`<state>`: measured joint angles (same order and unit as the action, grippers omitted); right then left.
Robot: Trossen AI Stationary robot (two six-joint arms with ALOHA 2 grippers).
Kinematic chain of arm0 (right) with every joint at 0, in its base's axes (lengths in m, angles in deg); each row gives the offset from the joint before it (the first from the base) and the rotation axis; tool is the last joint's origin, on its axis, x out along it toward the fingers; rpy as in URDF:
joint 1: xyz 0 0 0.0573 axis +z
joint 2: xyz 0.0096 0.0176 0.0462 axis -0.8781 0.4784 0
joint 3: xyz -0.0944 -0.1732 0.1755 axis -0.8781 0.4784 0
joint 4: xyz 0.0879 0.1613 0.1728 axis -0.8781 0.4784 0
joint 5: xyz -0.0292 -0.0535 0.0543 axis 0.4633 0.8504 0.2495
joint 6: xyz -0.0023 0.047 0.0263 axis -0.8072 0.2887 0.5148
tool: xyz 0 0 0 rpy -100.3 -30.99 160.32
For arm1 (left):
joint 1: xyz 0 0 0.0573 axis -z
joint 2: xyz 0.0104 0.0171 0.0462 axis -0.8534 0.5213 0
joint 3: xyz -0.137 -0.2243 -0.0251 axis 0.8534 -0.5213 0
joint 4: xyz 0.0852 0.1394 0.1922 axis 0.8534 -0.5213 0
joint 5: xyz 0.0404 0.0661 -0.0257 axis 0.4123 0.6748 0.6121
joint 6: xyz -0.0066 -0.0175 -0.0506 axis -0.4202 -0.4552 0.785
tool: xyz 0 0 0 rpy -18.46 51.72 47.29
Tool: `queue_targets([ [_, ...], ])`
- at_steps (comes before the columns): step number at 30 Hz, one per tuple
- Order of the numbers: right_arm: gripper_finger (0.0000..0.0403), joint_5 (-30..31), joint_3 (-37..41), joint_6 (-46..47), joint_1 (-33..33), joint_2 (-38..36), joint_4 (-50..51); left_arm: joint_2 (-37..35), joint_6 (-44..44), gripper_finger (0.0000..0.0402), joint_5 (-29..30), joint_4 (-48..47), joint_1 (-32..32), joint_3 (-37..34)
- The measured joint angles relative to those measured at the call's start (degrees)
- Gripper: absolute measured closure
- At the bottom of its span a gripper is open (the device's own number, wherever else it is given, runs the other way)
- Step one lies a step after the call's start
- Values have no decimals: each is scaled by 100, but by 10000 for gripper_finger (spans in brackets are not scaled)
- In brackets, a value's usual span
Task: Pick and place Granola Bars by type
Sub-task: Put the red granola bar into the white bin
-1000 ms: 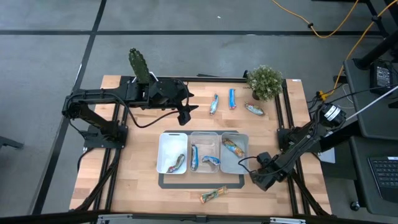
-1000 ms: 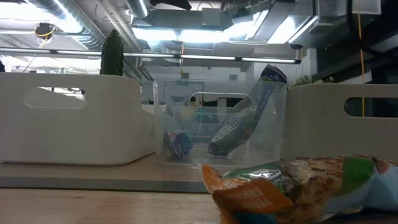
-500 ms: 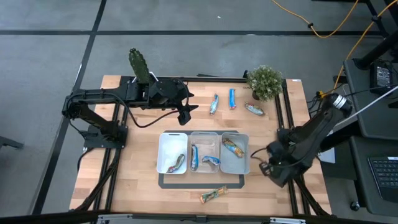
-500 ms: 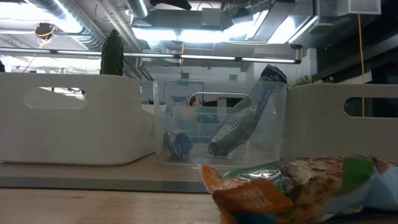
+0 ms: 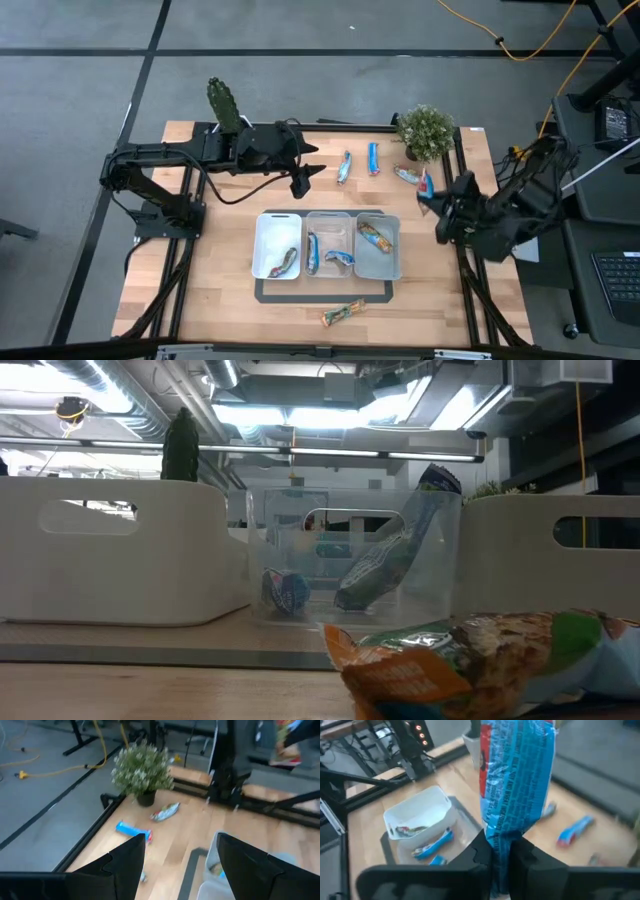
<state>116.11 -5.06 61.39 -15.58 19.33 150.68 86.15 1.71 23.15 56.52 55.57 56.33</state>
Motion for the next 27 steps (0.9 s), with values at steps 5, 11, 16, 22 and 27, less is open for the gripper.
queue_targets([
  [5, 381, 60, 126, -1768, -369, -381, -895, 0, 0, 164, -438, 697, 0, 0],
  [11, 359, -353, 231, -3549, -1062, -661, -1876, 0, -246, 164, -824, 1520, 0, 0],
  [16, 379, -1529, 238, -5096, -1916, -663, -2840, 89, -350, 164, -1266, 2315, 0, 11],
  [22, 372, -2902, 238, -6598, -2913, -486, -4306, 533, -113, 151, -1818, 3316, 7, 4],
  [27, 359, -4150, 238, -7013, -3616, -172, -4863, 842, -43, 135, -921, 3640, -4, 45],
])
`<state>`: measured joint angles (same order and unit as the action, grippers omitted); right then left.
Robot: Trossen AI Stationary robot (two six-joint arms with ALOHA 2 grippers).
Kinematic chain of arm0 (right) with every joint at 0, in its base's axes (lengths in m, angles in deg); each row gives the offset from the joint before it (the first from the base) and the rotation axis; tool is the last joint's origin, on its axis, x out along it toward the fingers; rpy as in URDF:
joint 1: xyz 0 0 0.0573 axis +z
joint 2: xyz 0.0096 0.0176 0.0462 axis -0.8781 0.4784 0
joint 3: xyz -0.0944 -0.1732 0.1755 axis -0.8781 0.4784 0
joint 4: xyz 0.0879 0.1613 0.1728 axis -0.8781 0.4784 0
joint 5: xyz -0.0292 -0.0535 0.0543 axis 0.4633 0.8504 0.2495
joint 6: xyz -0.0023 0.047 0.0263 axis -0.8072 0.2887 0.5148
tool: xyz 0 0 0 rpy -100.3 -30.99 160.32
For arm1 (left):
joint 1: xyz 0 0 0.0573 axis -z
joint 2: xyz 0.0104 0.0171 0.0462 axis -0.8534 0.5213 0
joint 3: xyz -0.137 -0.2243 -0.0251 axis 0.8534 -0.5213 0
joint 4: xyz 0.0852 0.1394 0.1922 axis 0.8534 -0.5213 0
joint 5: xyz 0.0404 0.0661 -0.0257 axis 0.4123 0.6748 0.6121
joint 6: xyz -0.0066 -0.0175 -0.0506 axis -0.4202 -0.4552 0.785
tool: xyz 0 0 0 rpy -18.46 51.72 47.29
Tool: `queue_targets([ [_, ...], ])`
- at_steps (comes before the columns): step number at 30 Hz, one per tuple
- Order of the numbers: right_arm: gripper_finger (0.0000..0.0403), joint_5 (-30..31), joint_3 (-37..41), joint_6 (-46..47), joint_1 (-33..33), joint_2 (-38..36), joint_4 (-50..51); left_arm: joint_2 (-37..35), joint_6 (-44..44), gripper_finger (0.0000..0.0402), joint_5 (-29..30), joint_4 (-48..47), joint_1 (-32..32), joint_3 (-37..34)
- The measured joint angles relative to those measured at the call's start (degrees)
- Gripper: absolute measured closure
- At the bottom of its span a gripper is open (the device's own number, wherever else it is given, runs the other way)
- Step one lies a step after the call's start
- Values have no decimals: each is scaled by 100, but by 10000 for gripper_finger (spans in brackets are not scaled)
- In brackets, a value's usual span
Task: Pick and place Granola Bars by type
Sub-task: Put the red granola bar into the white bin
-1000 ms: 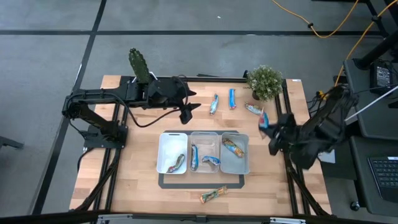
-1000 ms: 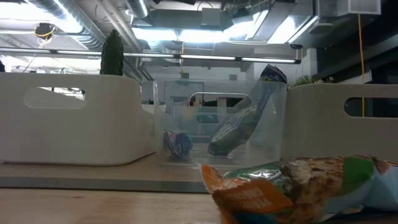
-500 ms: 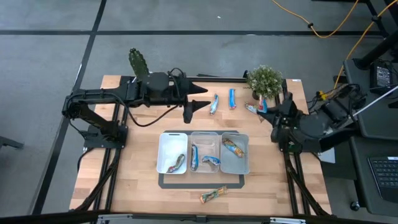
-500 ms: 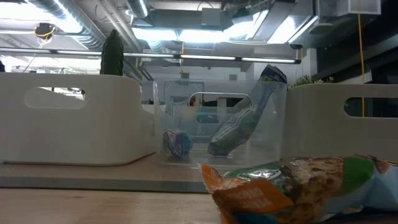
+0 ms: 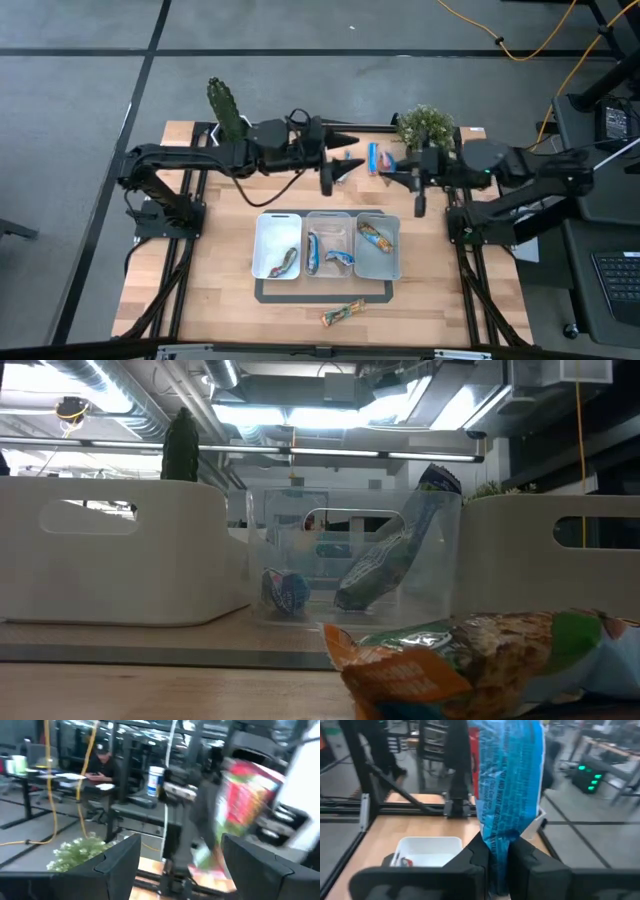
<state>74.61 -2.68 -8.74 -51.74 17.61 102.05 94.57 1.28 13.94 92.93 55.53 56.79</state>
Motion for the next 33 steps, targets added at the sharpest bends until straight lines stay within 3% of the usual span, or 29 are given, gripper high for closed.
queue_targets([
  [6, 383, -917, 0, -263, -527, 406, -318, 13, 61, 135, 66, 233, 9, 25],
  [13, 353, -1575, -2, -363, -1022, 726, -817, 2, 185, 135, -230, 324, 99, 25],
  [17, 362, -1975, -2, -373, -1250, 792, -928, 2, 206, 133, -256, 239, 163, 25],
  [22, 383, -2143, 0, -412, -1436, 724, -906, 2, 283, 115, -408, 40, 188, 25],
  [26, 372, -2152, 0, -403, -1531, 645, -918, 4, 292, 95, -673, -94, 197, 25],
  [29, 360, -2148, 0, -401, -1553, 634, -894, 4, 261, 83, -560, -123, 195, 25],
  [33, 373, -2223, -2, -297, -1551, 688, -996, 4, 213, 79, -247, -130, 180, 25],
])
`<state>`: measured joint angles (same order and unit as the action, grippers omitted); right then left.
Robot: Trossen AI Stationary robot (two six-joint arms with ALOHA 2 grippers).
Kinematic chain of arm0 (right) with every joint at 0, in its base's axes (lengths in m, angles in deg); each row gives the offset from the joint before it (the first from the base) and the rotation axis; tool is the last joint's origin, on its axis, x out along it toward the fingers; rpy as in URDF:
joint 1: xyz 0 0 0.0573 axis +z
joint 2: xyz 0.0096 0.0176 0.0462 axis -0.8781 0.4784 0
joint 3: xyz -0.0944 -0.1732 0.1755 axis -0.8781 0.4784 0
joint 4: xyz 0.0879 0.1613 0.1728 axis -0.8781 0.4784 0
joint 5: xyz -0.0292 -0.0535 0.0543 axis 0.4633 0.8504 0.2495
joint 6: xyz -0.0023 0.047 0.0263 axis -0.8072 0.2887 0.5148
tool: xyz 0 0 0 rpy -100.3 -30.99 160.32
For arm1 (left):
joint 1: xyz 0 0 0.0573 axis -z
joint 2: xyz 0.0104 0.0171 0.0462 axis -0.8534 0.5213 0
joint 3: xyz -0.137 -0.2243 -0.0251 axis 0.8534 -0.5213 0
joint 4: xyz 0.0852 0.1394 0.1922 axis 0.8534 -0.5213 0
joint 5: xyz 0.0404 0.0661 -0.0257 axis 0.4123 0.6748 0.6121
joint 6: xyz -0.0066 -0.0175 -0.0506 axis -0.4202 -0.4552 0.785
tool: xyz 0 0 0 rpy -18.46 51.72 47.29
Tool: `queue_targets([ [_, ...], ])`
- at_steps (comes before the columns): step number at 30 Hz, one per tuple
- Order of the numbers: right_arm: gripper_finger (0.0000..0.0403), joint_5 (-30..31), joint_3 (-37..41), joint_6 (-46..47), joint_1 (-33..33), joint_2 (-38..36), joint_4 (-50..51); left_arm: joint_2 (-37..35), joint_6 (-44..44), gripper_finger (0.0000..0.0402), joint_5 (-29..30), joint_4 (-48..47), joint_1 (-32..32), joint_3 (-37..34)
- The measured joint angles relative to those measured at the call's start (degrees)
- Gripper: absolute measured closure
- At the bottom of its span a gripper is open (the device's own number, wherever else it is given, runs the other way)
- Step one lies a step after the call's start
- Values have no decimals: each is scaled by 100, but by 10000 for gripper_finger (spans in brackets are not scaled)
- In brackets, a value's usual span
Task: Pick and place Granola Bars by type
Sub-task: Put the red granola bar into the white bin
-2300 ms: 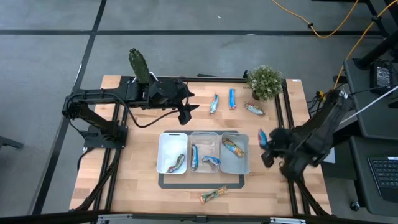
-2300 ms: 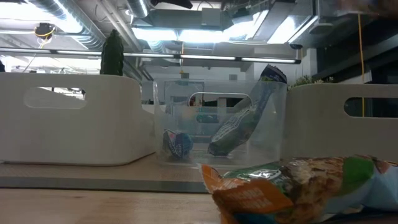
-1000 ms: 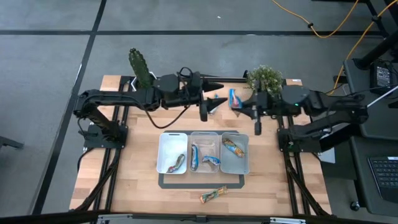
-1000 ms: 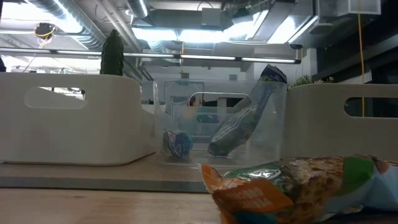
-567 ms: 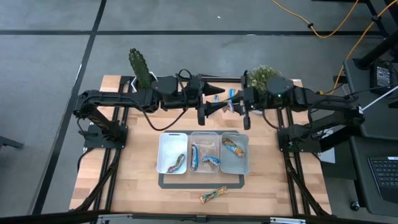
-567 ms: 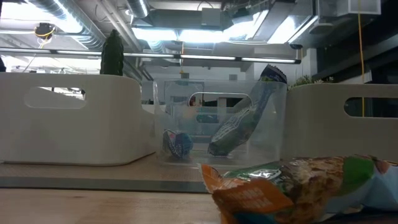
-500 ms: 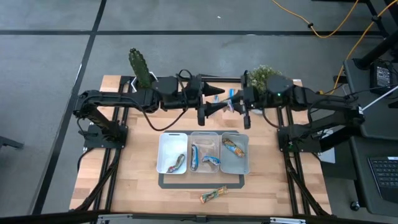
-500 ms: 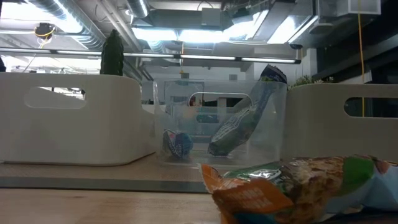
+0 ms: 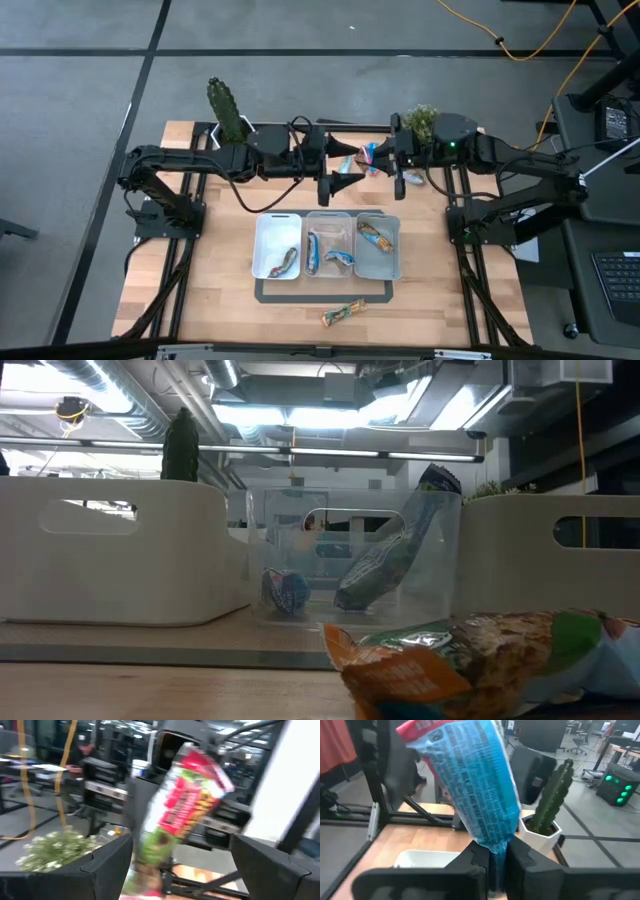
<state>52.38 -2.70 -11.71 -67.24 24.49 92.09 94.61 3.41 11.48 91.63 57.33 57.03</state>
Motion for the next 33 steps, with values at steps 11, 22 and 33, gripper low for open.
queue_targets([
  [11, 358, -308, -2, 163, 3, 286, -383, 0, -12, 127, 113, -42, -127, -2],
  [22, 367, -323, 0, 174, 4, 331, -544, -12, -50, 344, 138, -197, -133, -4],
  [33, 303, -411, 0, 470, 7, 329, -538, -15, -174, 380, 183, -242, -145, -2],
])
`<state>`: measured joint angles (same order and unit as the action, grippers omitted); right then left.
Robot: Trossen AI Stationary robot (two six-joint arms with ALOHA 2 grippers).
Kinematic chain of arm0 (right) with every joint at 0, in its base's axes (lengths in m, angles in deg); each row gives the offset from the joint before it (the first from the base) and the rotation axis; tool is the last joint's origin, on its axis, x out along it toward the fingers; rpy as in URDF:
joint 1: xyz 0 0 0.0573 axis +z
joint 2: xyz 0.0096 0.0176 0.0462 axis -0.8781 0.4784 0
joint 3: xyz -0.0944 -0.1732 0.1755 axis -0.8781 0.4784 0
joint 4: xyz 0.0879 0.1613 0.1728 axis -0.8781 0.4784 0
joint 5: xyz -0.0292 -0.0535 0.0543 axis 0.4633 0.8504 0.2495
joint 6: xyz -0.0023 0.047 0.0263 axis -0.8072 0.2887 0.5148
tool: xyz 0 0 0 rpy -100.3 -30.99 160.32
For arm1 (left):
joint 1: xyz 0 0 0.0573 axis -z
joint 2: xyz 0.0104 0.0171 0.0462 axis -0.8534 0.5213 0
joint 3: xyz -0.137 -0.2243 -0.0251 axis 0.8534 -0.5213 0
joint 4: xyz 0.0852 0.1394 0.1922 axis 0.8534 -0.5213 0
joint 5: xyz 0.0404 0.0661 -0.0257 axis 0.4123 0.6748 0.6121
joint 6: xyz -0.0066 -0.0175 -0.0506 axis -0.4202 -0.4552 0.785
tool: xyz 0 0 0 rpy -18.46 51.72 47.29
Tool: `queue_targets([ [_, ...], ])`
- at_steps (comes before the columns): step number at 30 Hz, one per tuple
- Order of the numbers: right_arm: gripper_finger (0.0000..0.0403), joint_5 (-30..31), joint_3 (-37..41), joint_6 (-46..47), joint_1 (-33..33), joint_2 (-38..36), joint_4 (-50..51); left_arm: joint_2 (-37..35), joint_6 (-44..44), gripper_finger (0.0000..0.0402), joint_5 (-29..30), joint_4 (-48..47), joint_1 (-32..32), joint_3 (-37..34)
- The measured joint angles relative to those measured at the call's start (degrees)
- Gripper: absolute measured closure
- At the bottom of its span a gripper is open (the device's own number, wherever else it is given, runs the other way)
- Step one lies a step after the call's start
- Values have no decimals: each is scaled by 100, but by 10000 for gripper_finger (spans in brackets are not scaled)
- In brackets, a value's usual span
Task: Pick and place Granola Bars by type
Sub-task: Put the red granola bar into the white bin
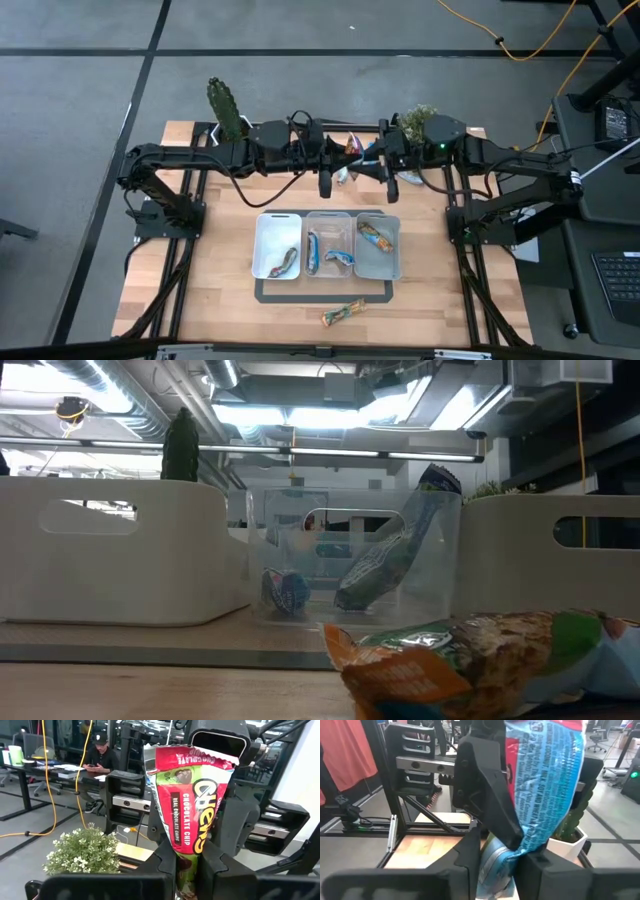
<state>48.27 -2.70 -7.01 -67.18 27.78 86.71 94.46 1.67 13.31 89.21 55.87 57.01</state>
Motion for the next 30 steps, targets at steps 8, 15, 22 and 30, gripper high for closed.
queue_targets([
  [8, 206, 303, -225, -273, 13, 0, 549, 25, -15, 380, -14, -56, -21, 0],
  [15, 109, 1888, -883, -602, -10, -53, 1927, 13, -37, 380, 103, -162, 5, -4],
  [22, 92, 3379, -1366, -59, -39, -269, 3922, -205, -6, 380, -213, -326, 134, -9],
  [30, 92, 2585, -1181, 2528, 171, -960, 6725, -1048, 473, 380, -16, -2417, 640, -9],
])
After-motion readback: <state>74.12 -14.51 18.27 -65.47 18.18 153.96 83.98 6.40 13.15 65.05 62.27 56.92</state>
